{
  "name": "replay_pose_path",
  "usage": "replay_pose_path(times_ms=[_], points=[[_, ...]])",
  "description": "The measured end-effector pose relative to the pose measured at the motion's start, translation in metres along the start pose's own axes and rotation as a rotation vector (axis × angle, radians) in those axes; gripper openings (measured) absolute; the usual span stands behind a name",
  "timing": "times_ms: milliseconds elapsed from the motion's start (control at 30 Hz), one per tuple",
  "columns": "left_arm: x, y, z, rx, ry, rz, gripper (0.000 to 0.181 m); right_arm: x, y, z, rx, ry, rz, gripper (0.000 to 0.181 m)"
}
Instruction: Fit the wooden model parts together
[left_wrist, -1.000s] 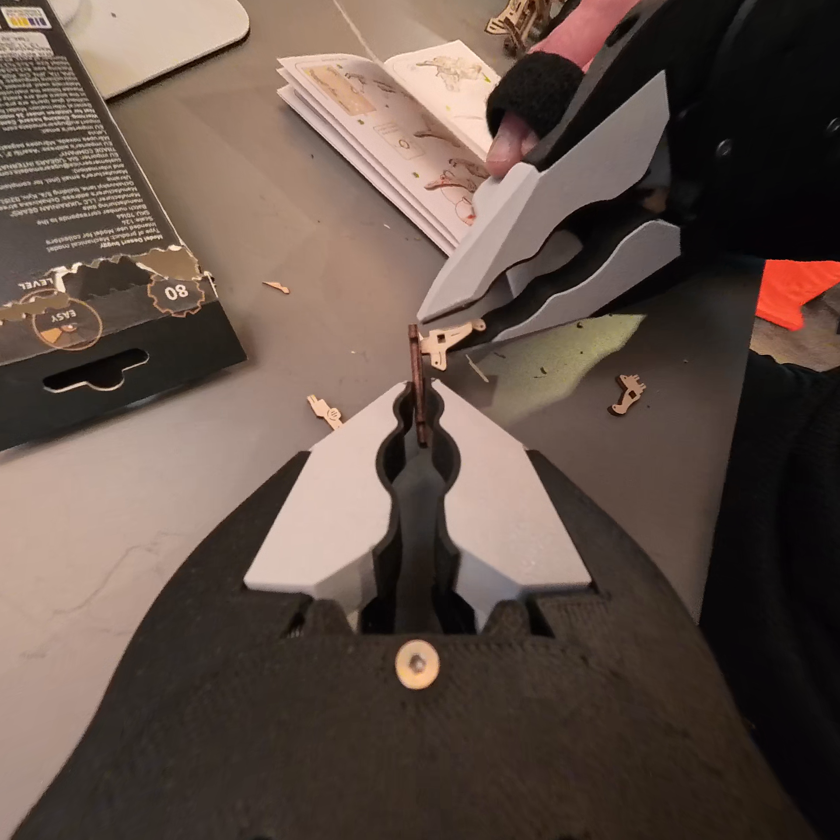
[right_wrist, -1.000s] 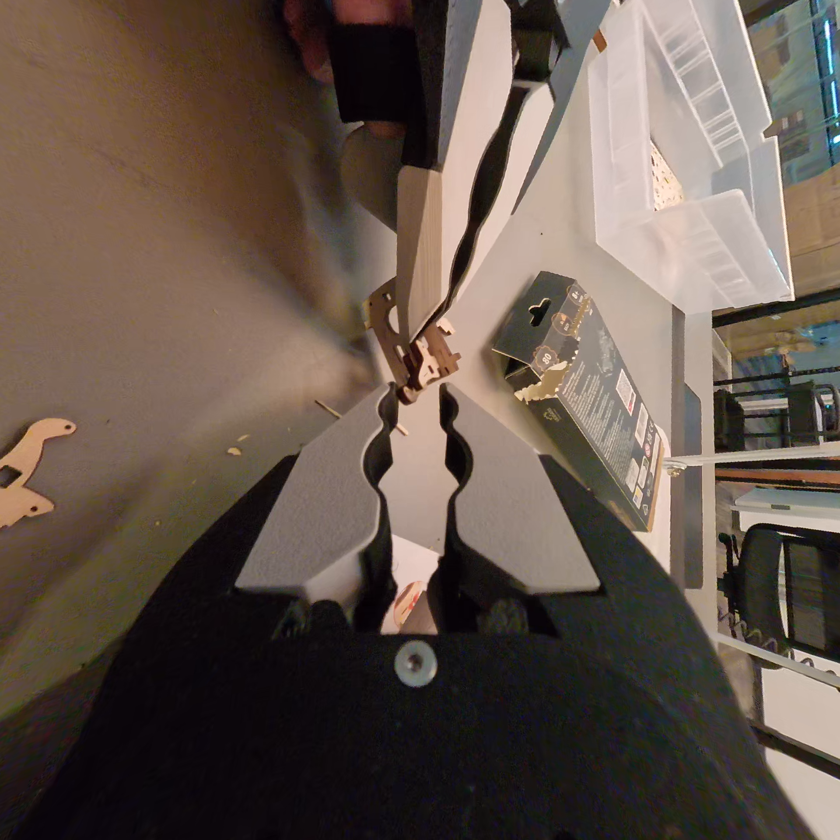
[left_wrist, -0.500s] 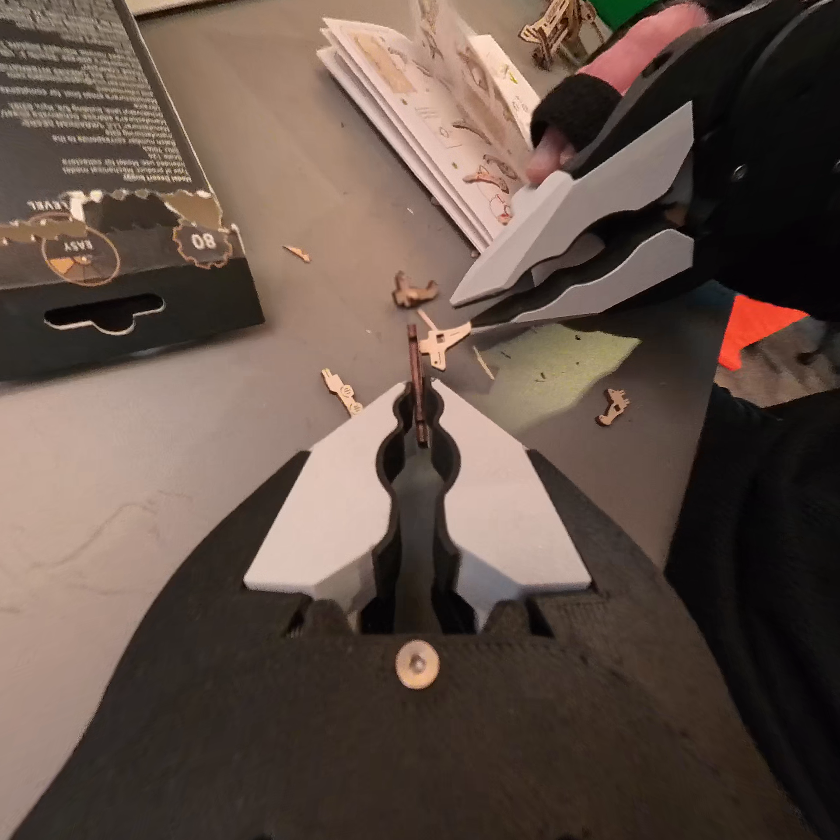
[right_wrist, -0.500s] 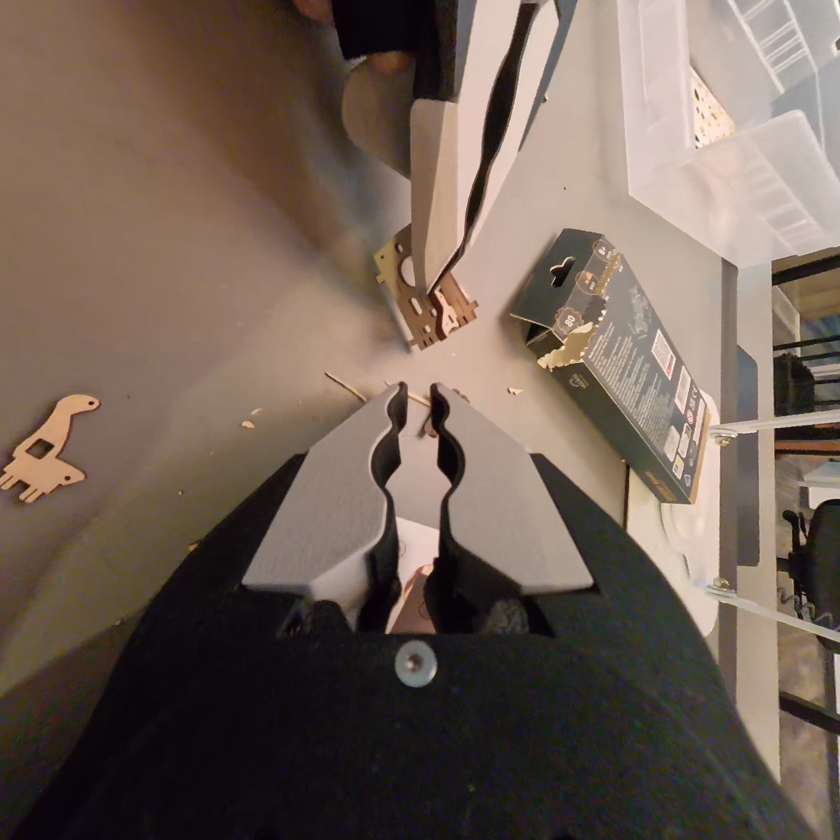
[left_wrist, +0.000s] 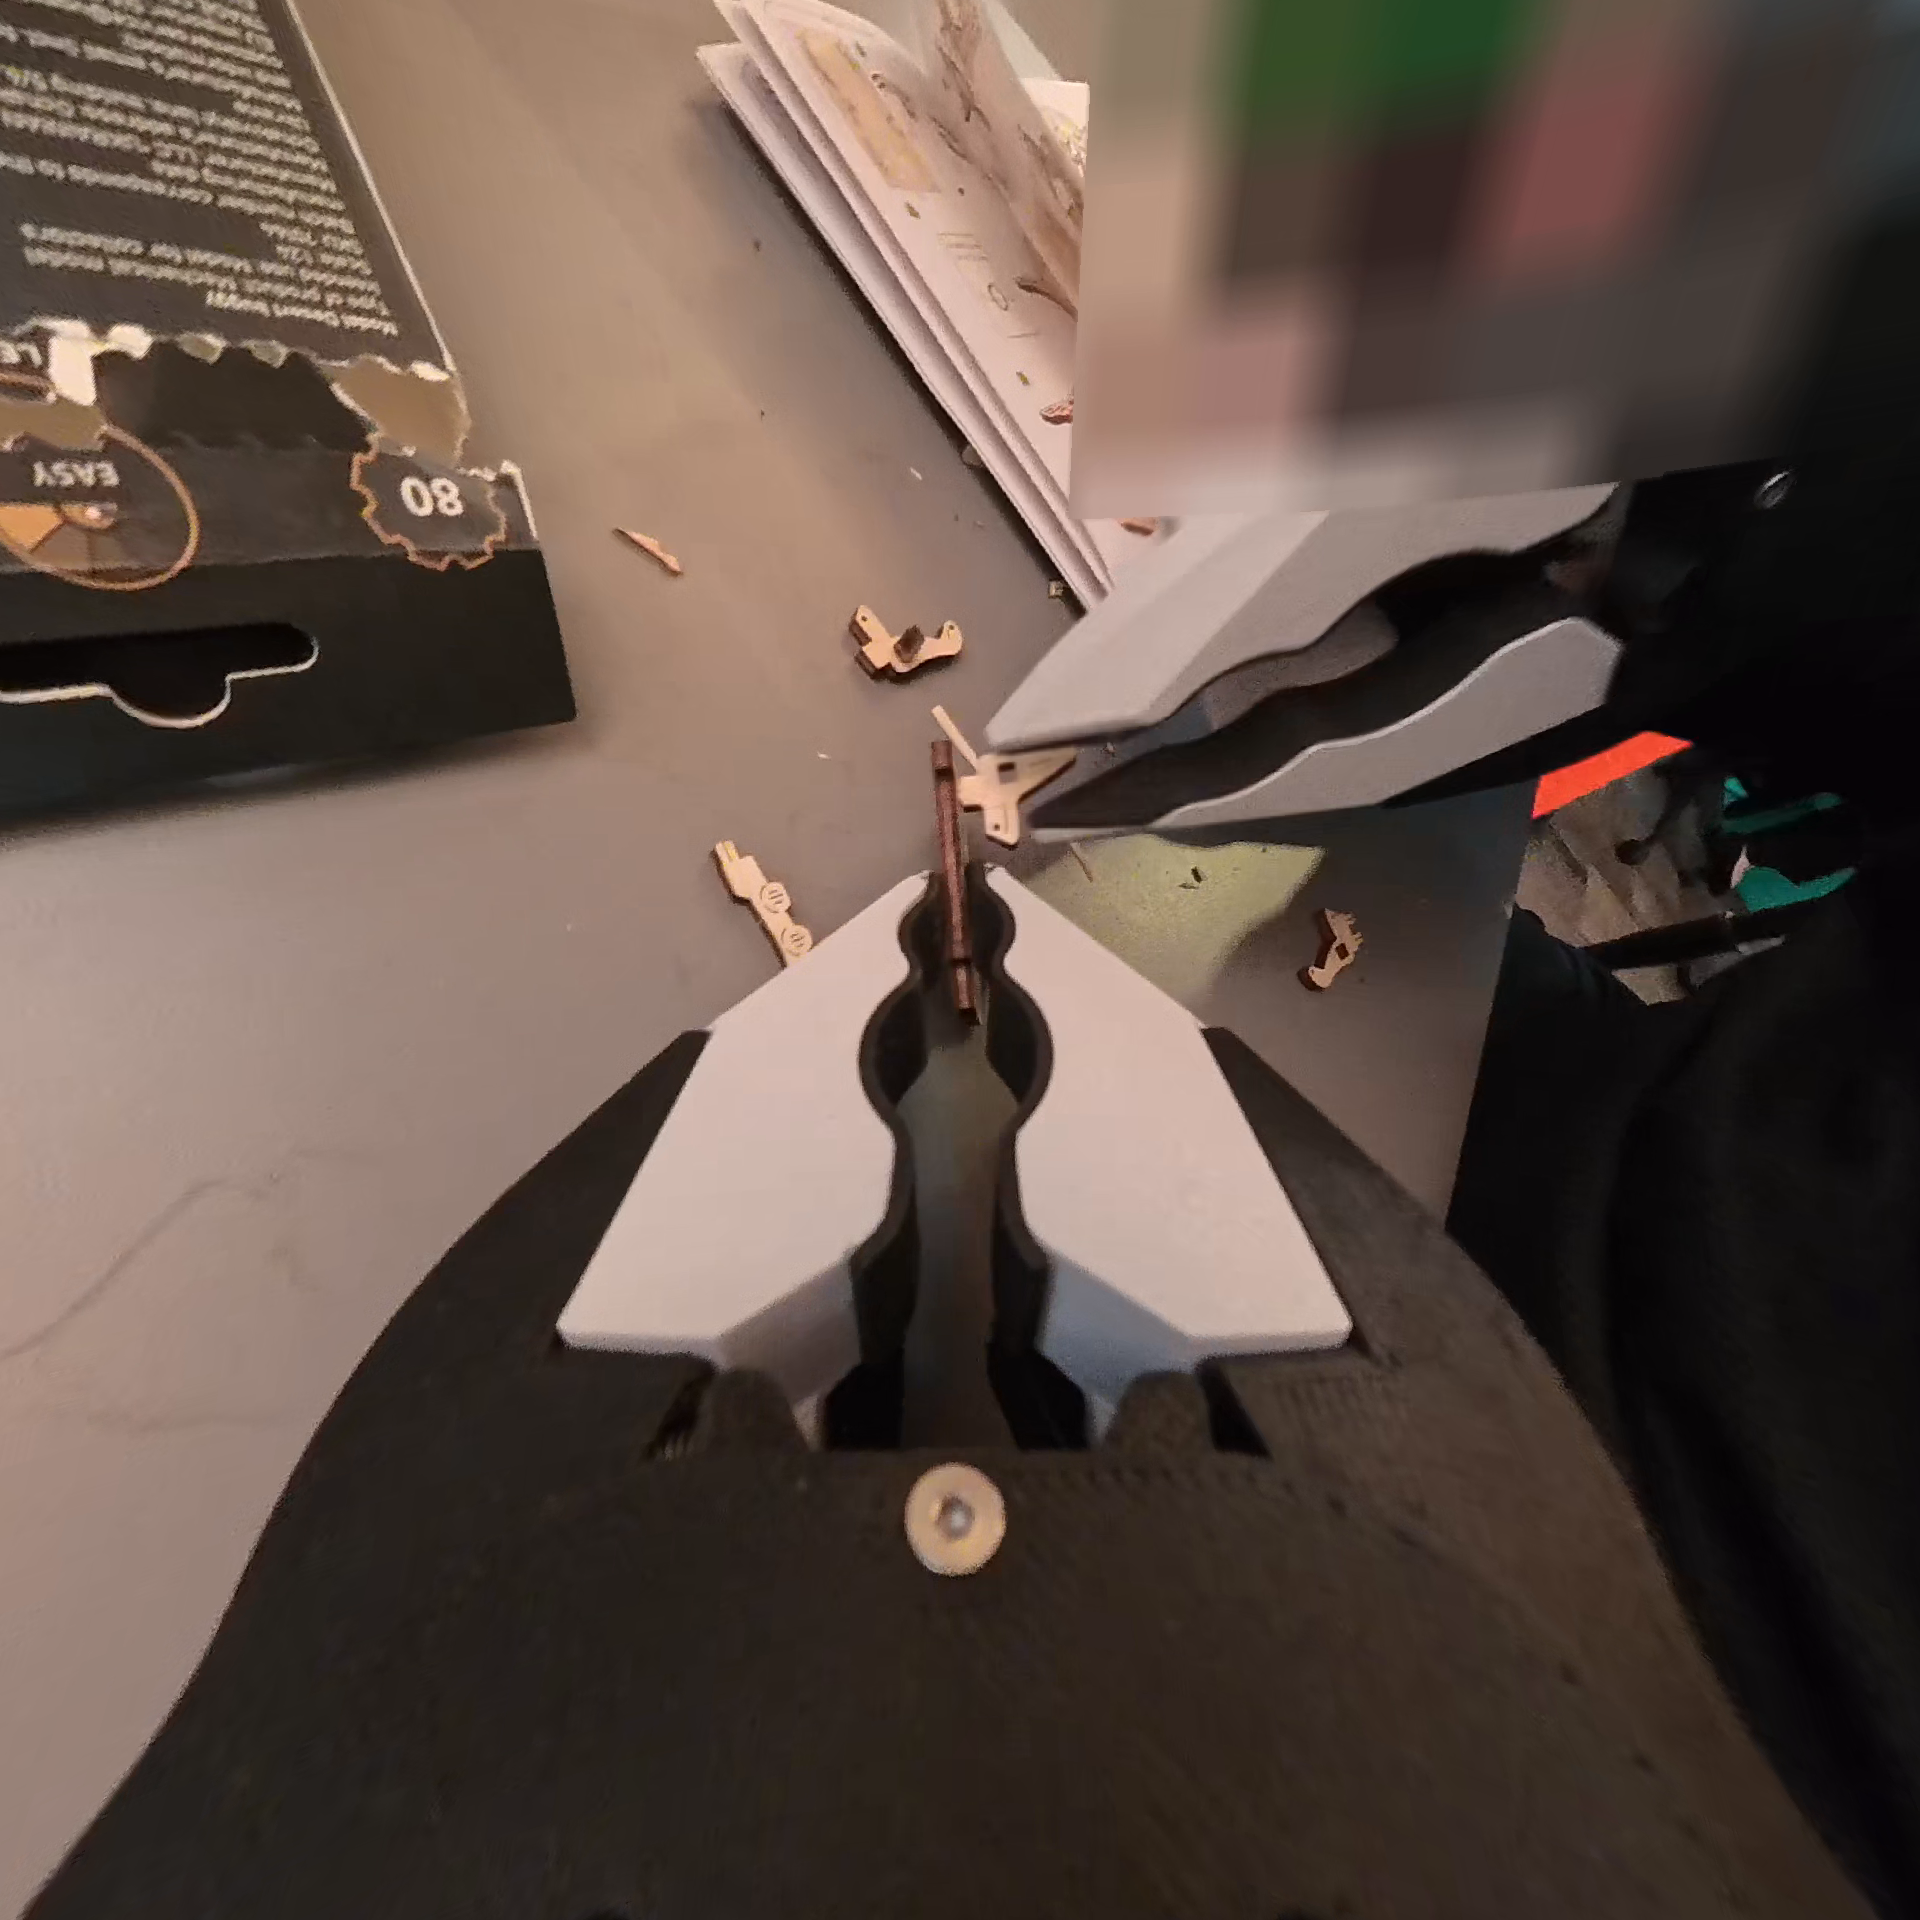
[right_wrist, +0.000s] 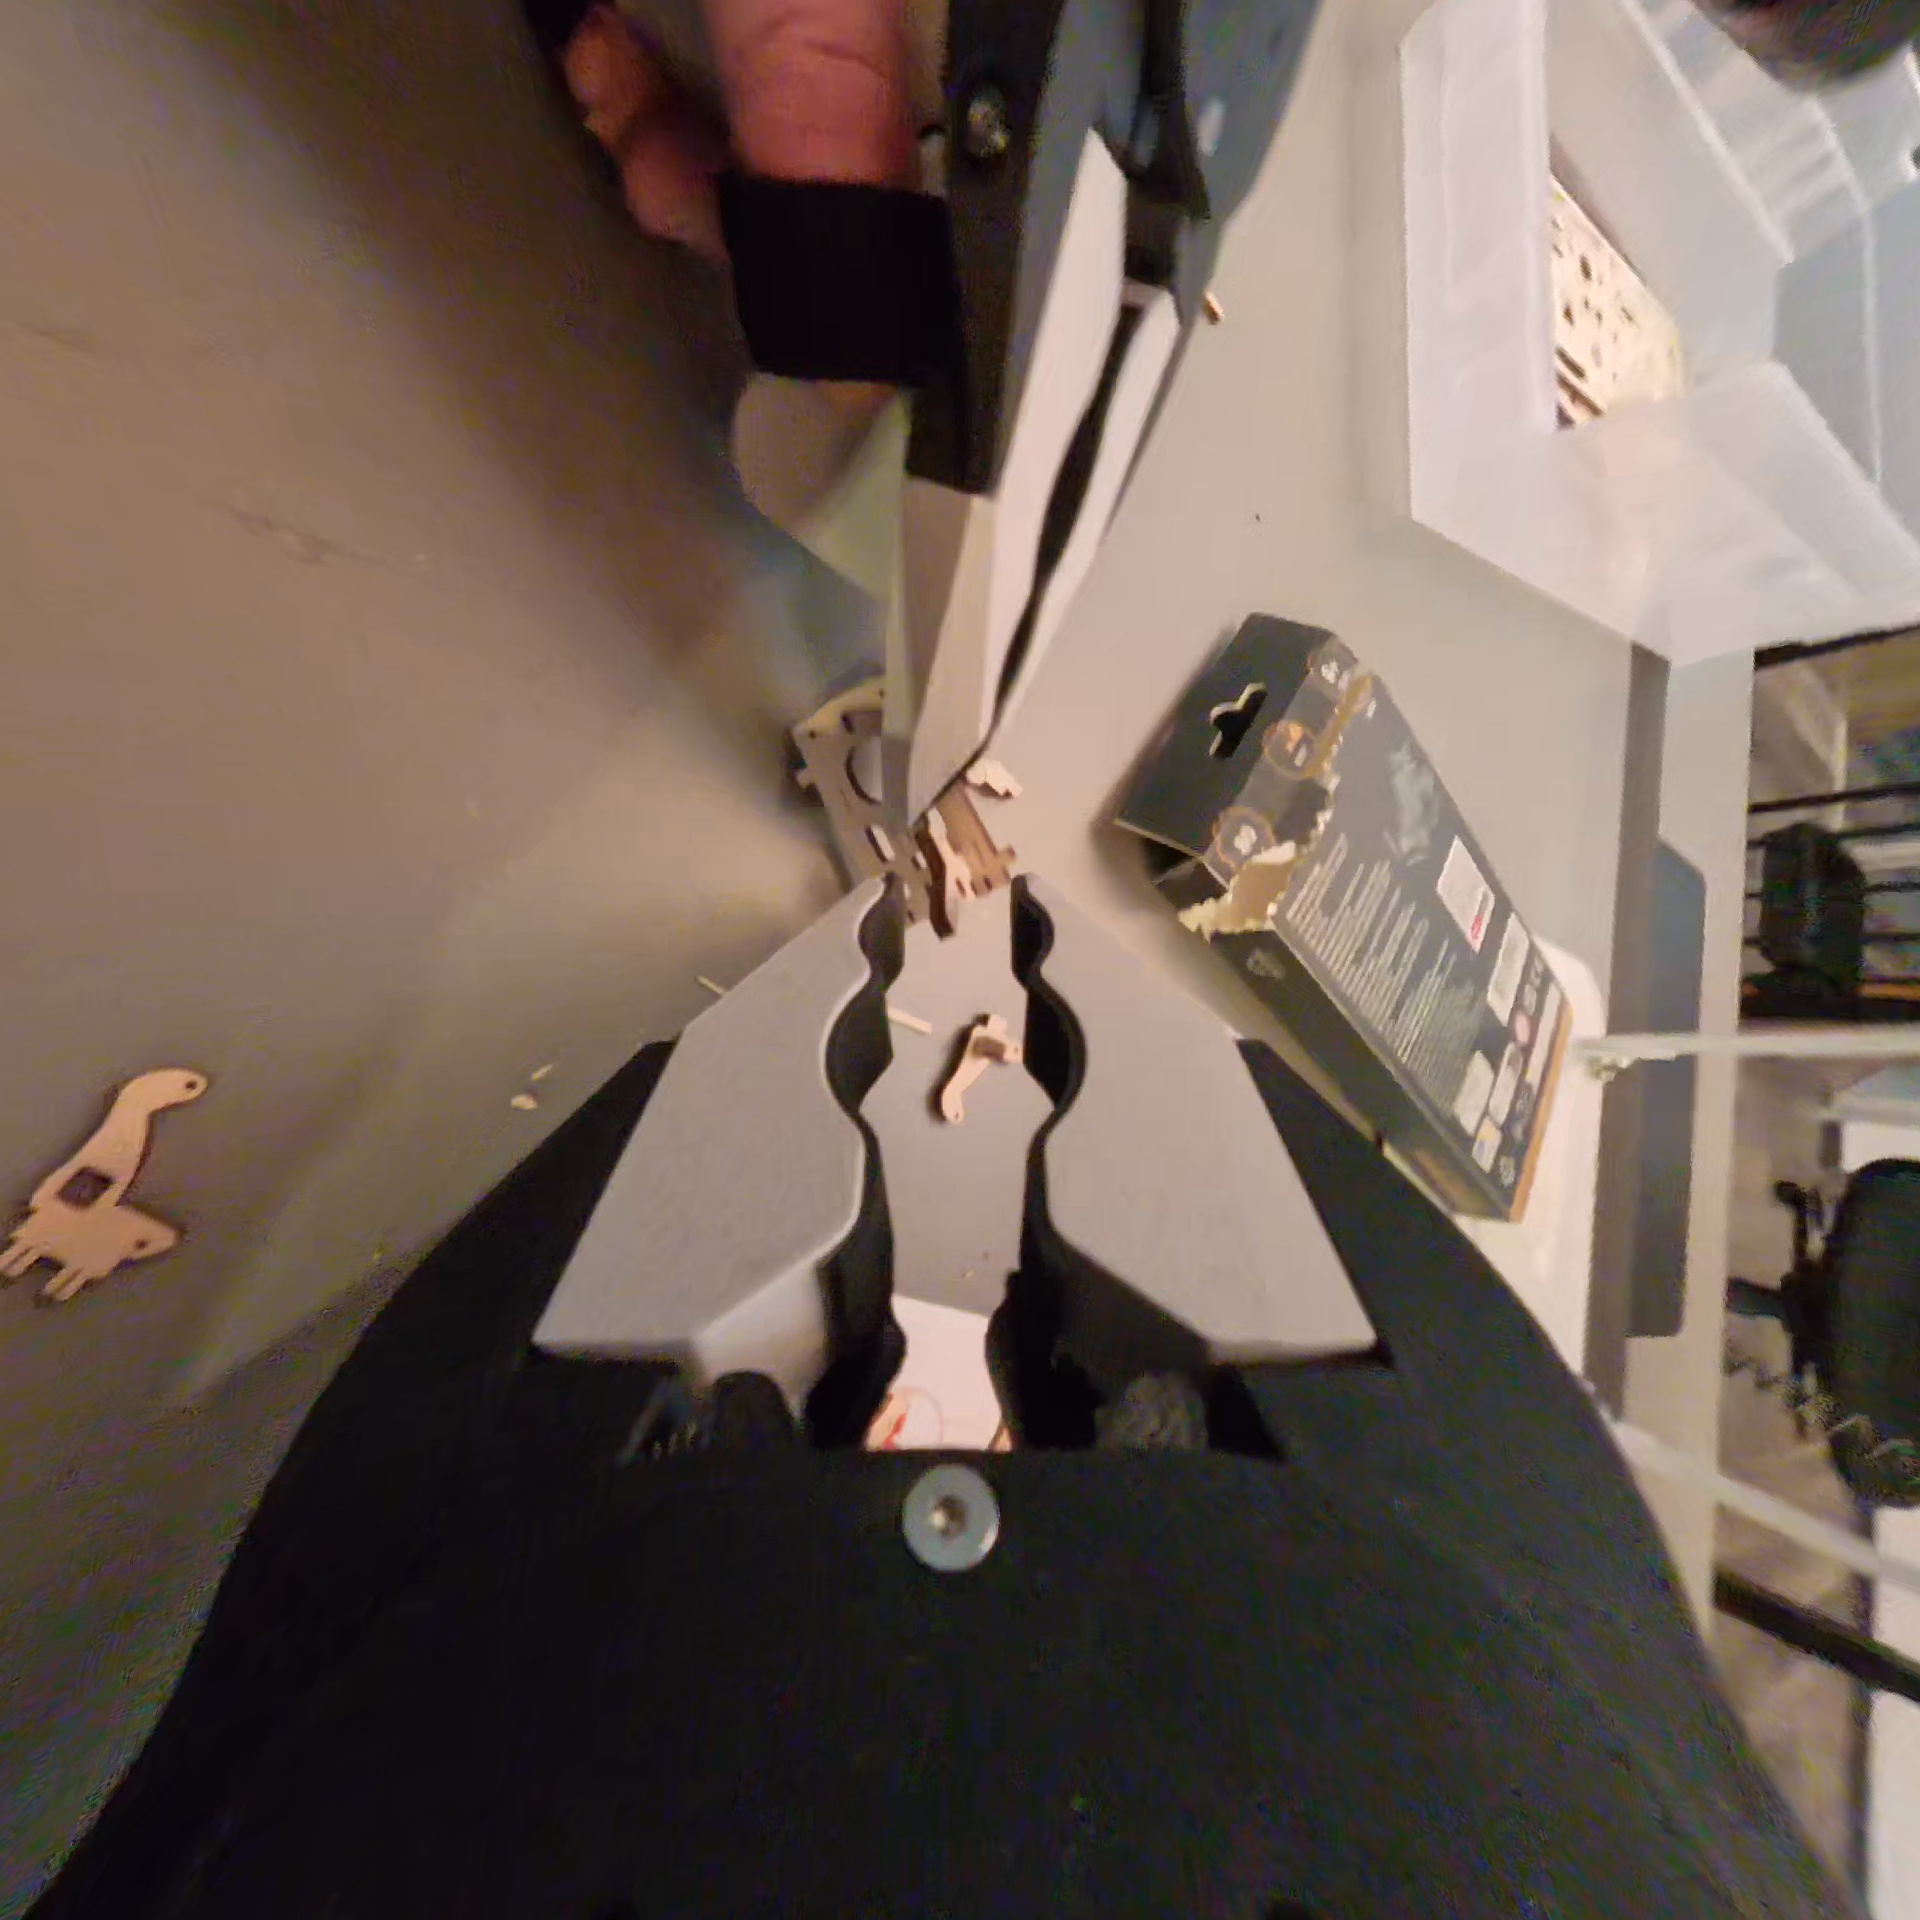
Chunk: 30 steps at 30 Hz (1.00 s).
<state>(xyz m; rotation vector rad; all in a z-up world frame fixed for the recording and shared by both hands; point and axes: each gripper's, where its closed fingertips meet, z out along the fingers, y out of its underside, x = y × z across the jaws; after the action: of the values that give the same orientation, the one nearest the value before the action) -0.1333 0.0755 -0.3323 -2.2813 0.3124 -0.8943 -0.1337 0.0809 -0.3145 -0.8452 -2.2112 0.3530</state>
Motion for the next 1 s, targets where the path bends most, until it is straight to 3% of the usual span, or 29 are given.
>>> replay_pose_path(times_ms=[33, 100, 433, 633, 833, 1000], points=[[0.001, 0.000, 0.001, -0.004, 0.005, 0.001, 0.002, -0.001, 0.001, 0.005, -0.021, 0.001, -0.036, 0.014], [-0.002, -0.001, 0.002, -0.002, -0.012, 0.014, 0.003, -0.001, 0.004, 0.011, -0.067, 0.020, -0.126, 0.003], [-0.007, -0.009, 0.005, 0.039, -0.008, -0.039, 0.002, 0.005, 0.009, 0.011, -0.139, 0.114, -0.196, 0.001], [-0.007, -0.013, 0.003, 0.079, 0.042, -0.130, 0.002, 0.009, 0.010, 0.009, -0.074, 0.100, -0.123, 0.001], [-0.012, -0.015, 0.001, 0.097, 0.045, -0.184, 0.003, 0.012, 0.009, 0.013, -0.125, 0.220, -0.123, 0.001], [-0.004, -0.015, 0.003, 0.093, 0.102, -0.207, 0.002, 0.008, 0.011, 0.006, 0.000, 0.133, 0.013, 0.000]])
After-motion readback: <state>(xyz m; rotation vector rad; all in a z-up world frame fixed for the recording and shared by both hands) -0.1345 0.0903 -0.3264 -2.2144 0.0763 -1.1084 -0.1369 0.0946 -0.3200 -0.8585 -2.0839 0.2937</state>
